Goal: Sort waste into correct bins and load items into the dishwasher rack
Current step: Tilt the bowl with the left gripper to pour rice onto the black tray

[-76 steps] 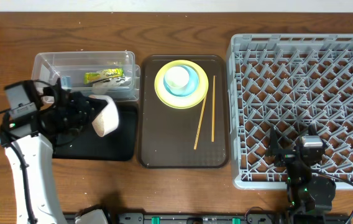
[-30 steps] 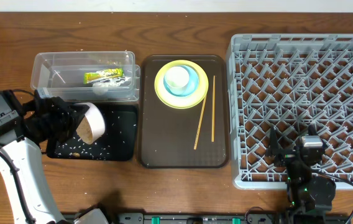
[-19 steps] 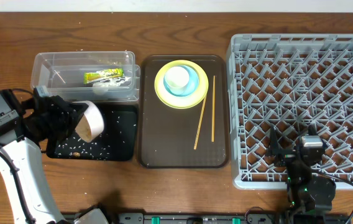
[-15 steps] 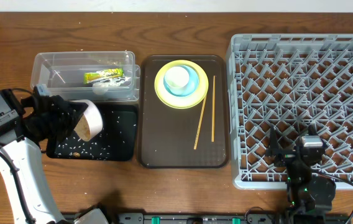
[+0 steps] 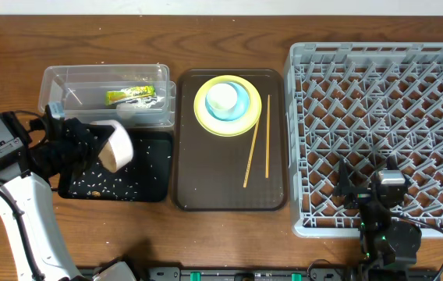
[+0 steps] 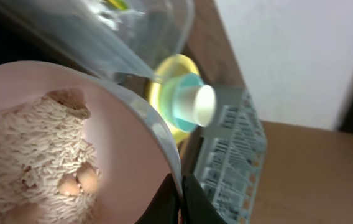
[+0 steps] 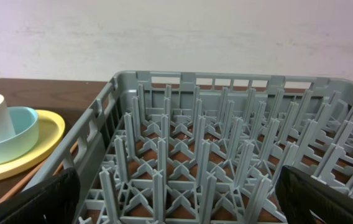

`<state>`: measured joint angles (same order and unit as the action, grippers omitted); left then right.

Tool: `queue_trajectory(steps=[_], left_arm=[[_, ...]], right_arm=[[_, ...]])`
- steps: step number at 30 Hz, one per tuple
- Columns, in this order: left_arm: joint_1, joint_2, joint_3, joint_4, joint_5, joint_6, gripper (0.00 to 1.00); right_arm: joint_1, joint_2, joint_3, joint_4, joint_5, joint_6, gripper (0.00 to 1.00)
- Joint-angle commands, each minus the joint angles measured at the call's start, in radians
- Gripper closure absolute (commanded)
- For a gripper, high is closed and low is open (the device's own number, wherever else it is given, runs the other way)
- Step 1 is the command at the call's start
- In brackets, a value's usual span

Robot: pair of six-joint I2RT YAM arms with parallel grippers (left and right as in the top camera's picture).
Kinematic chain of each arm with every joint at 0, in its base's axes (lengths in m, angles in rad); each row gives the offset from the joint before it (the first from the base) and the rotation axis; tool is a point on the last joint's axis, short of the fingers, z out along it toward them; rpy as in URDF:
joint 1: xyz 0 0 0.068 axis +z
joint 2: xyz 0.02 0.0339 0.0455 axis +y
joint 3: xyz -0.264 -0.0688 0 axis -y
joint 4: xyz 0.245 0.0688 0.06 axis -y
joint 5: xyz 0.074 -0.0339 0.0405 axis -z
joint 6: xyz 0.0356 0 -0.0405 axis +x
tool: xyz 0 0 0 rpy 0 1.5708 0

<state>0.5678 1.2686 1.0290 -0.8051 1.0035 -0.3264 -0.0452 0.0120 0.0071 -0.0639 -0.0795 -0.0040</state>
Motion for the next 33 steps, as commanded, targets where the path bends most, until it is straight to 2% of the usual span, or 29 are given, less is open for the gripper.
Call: queue_trajectory(steps=[1,11,16,21,28,33], left_arm=[[0.005,0.006,0.015,0.006,0.156,0.039,0.94],[0.005,0.112,0.015,0.007,0.377,0.132,0.94],[0.005,0.225,0.015,0.028,0.559,0.199,0.94],[0.005,0.307,0.015,0.036,0.57,0.196,0.94],[0.005,0.313,0.016,0.032,0.57,0.194,0.94],[0.005,0.306,0.016,-0.088,0.57,0.199,0.94]], right_arm=[[-0.01,-0.006,-0.002,-0.003,-0.007,0.01,0.01],[-0.01,-0.006,-0.002,-0.003,-0.007,0.01,0.01],[-0.01,-0.006,-0.002,-0.003,-0.007,0.01,0.01],[-0.01,-0.006,-0.002,-0.003,-0.007,0.01,0.01],[-0.01,-0.006,-0.002,-0.003,-0.007,0.01,0.01],[-0.01,-0.006,-0.002,-0.003,-0.007,0.01,0.01]])
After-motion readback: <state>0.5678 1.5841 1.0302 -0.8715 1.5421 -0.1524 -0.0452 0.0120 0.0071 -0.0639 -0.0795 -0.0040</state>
